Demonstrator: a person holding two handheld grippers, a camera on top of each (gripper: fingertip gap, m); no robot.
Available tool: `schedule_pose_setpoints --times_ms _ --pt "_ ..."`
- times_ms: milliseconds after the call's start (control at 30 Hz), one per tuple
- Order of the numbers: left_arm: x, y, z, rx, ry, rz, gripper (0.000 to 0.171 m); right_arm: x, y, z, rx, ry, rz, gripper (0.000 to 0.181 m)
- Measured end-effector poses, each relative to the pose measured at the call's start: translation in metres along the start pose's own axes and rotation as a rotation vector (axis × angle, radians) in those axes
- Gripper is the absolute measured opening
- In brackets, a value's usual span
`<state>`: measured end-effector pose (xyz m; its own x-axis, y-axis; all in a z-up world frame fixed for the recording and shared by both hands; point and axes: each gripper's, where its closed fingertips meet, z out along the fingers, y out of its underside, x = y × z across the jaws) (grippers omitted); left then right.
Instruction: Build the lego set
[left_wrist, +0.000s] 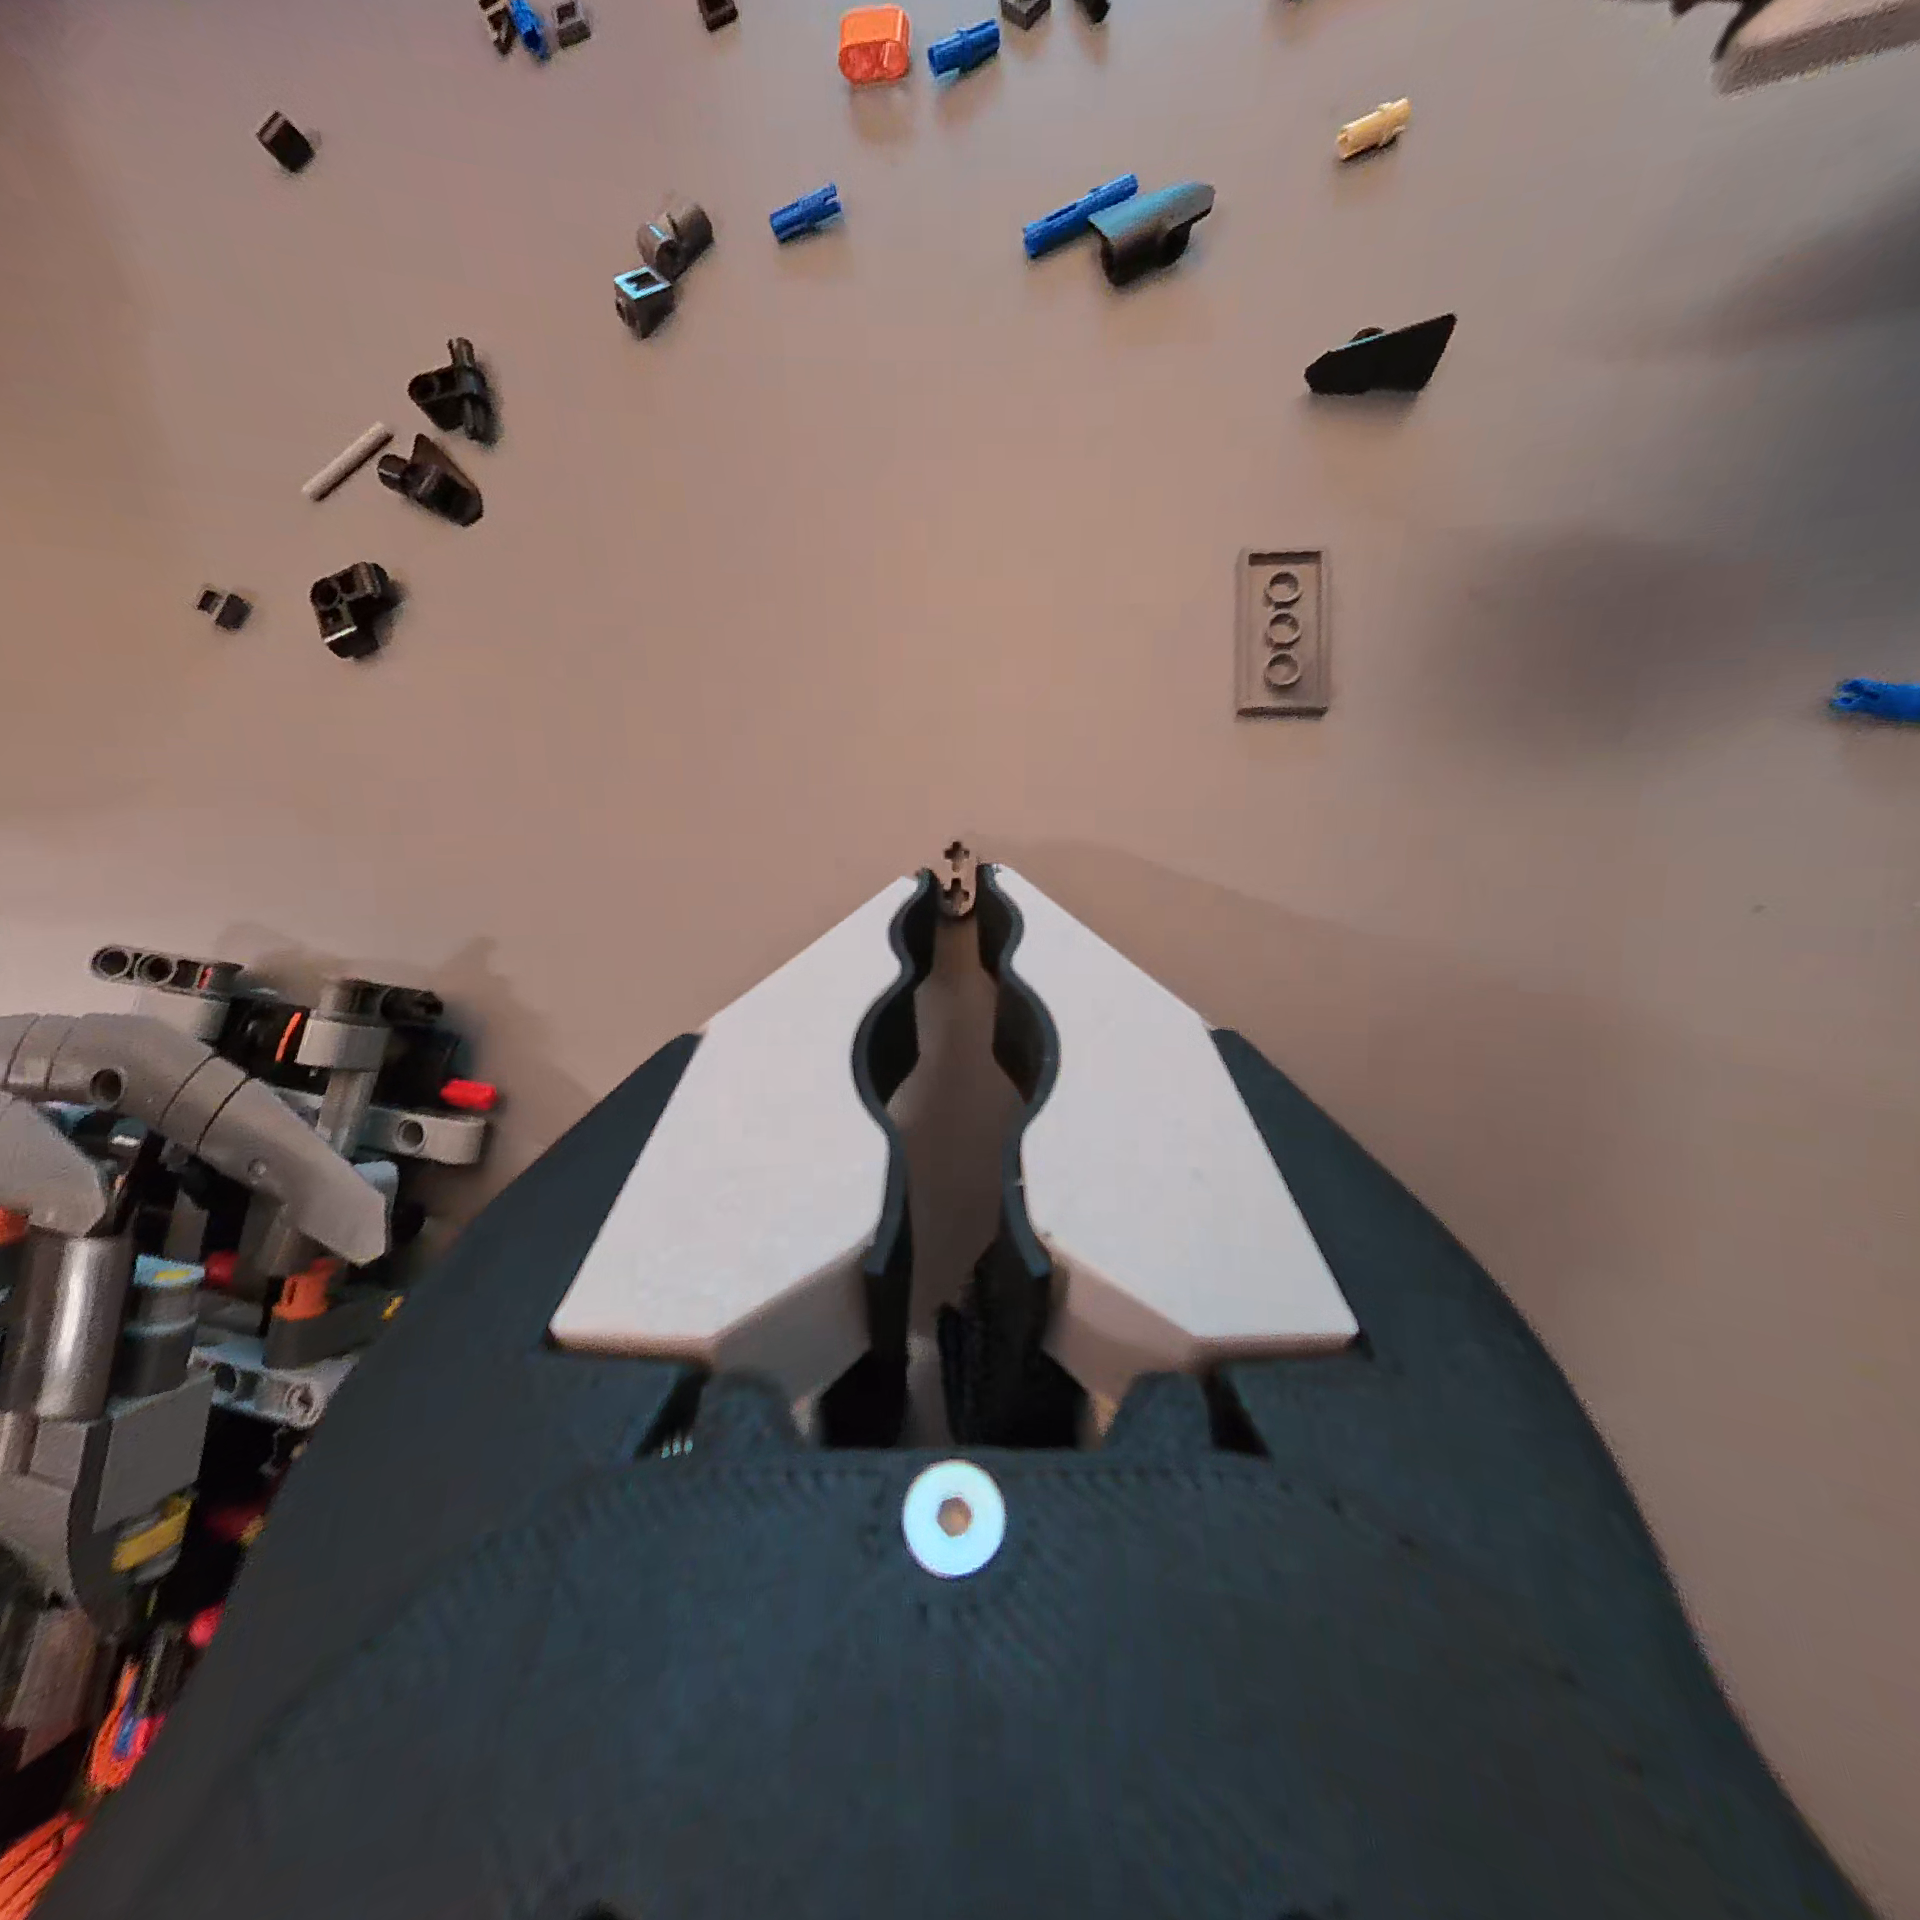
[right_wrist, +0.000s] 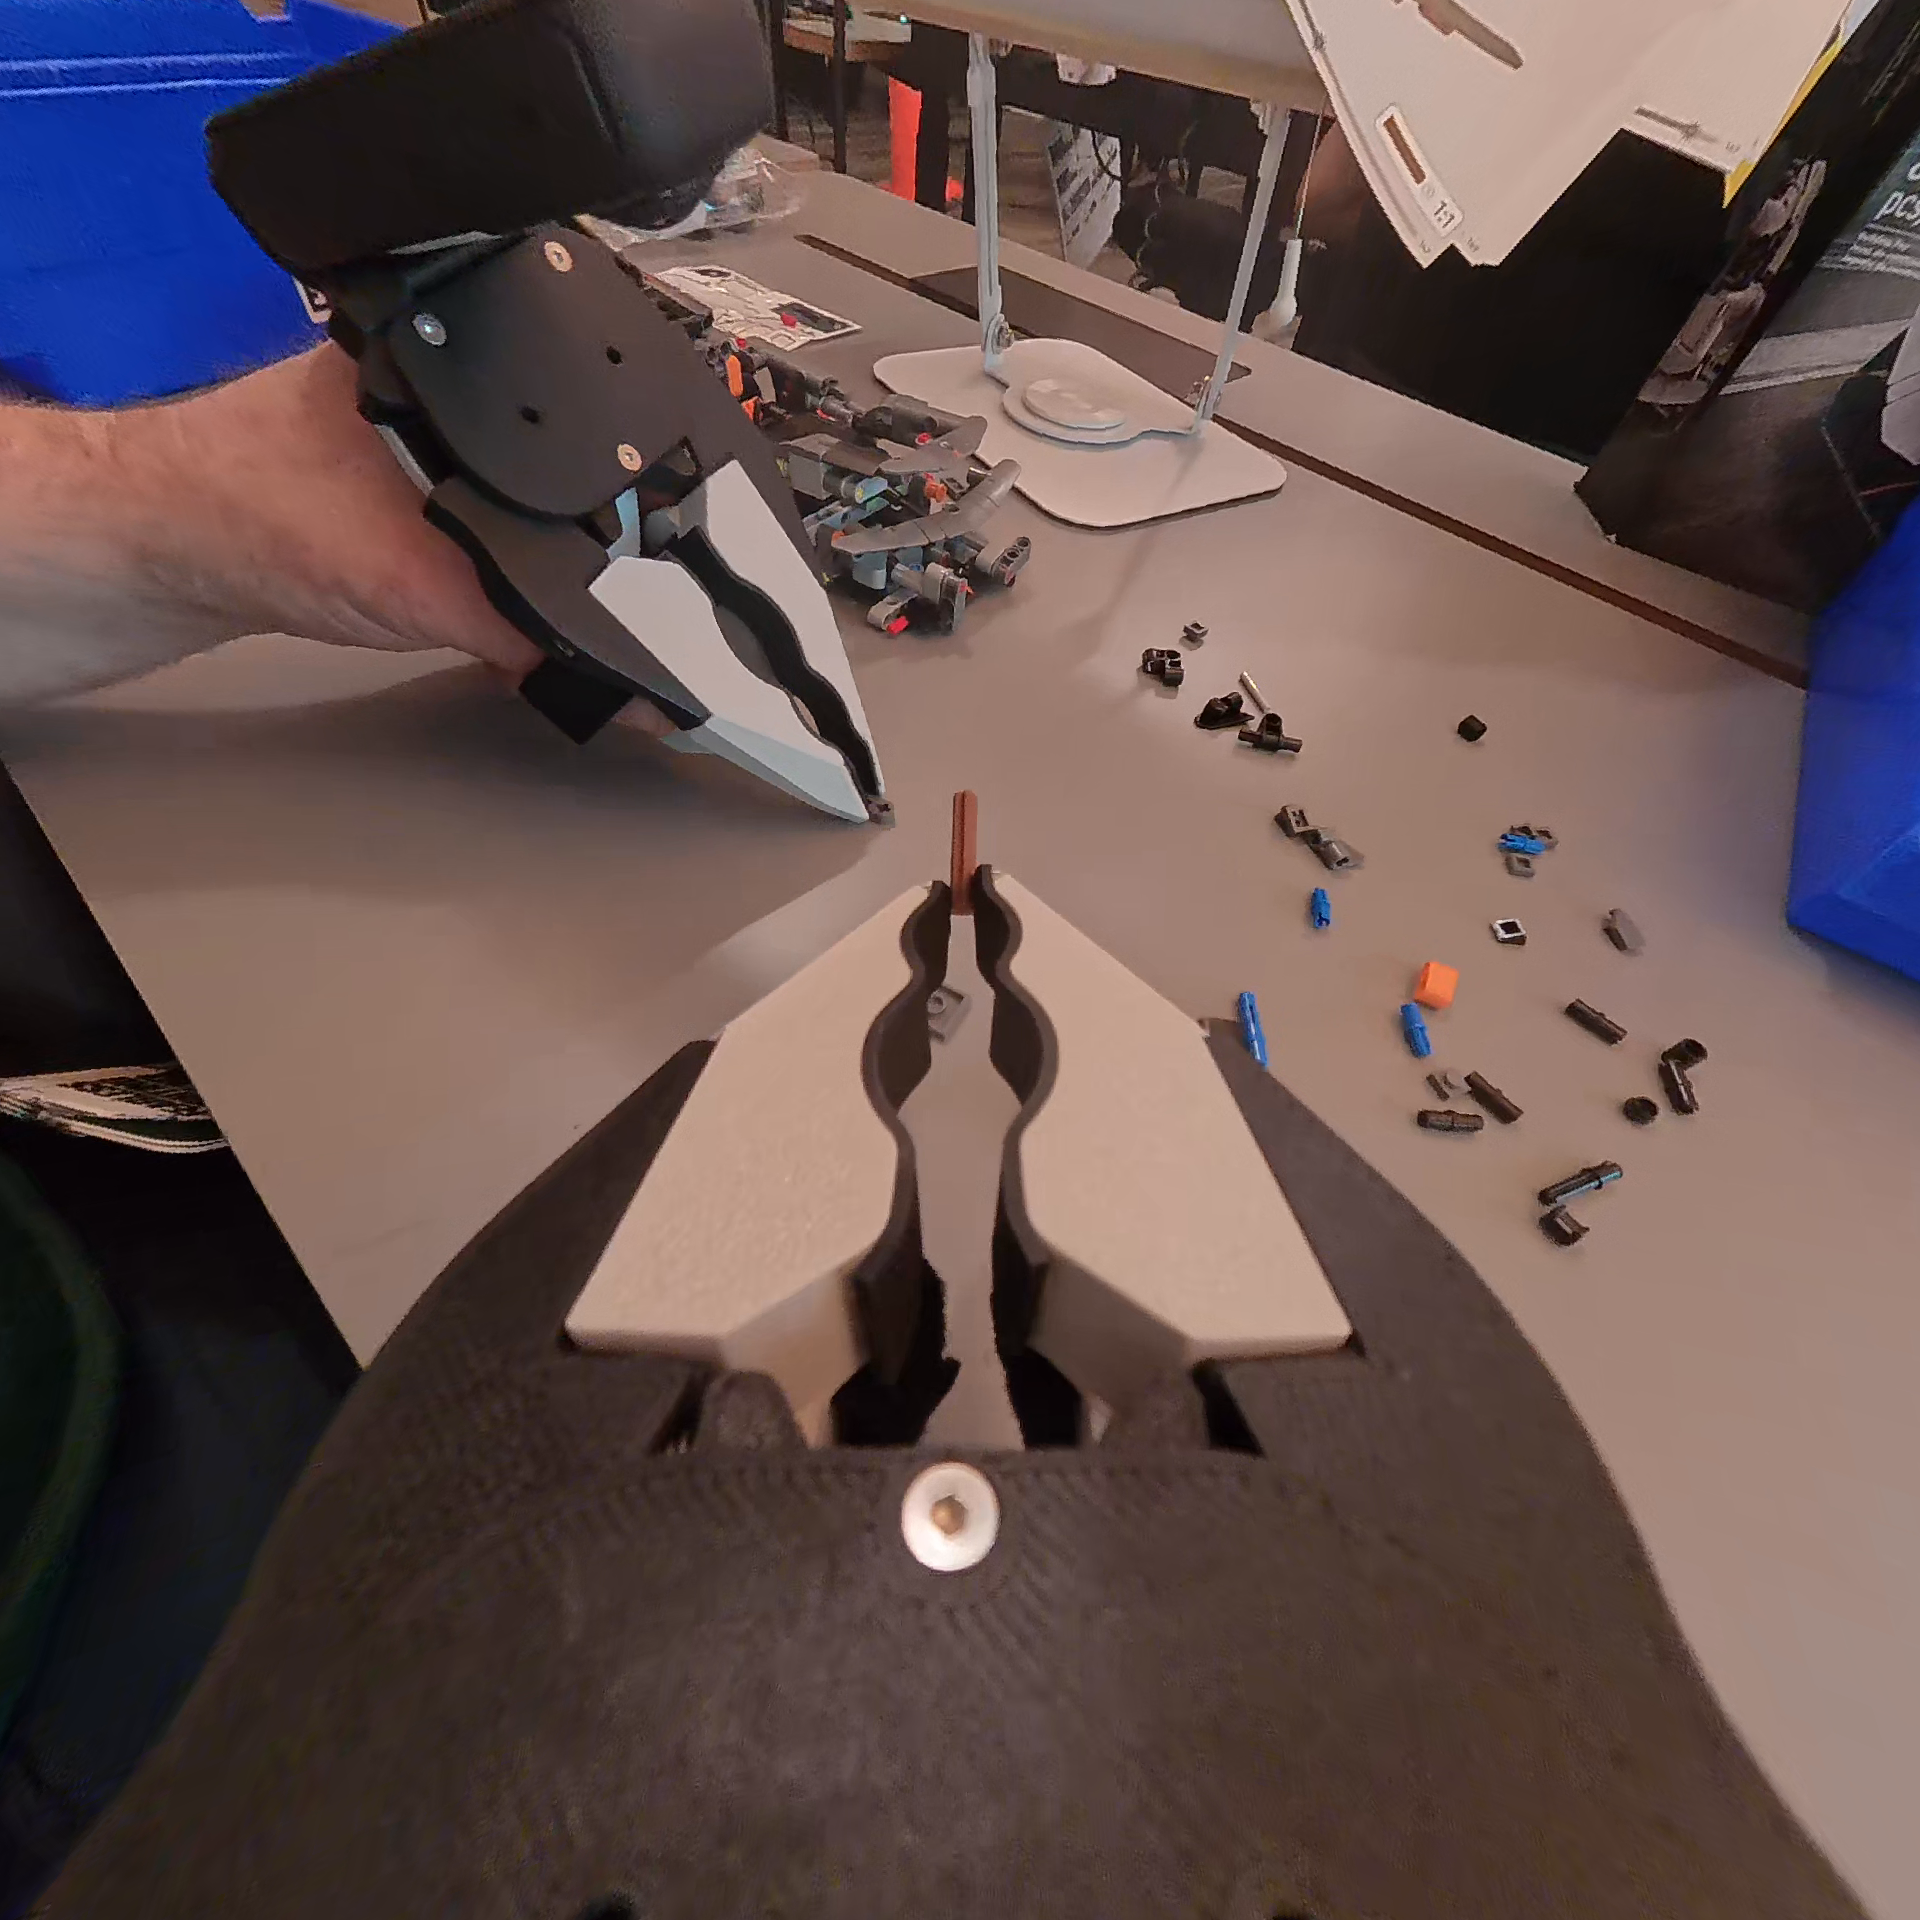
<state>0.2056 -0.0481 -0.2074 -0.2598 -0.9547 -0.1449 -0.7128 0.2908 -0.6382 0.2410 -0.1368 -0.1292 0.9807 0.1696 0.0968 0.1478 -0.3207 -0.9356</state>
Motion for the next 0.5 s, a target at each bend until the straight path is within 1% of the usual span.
schedule_pose_setpoints --times_ms 67,200,333,500 --pt "0.0 0.002 -0.002 -0.002 -0.006 -0.006 0.006 0.001 -0.001 0.002 0.005 0.0 -0.003 0.002" --pt "0.001 -0.007 -0.011 0.068 0.011 -0.065 0.006 0.001 -0.004 0.006 0.013 0.0 -0.025 0.002" --pt "0.007 -0.025 -0.026 0.188 0.068 -0.148 0.006 0.0 -0.01 0.011 0.019 -0.007 -0.055 0.002" --pt "0.013 -0.05 -0.049 0.353 0.195 -0.276 0.005 -0.004 -0.021 0.017 0.034 -0.02 -0.095 0.002"
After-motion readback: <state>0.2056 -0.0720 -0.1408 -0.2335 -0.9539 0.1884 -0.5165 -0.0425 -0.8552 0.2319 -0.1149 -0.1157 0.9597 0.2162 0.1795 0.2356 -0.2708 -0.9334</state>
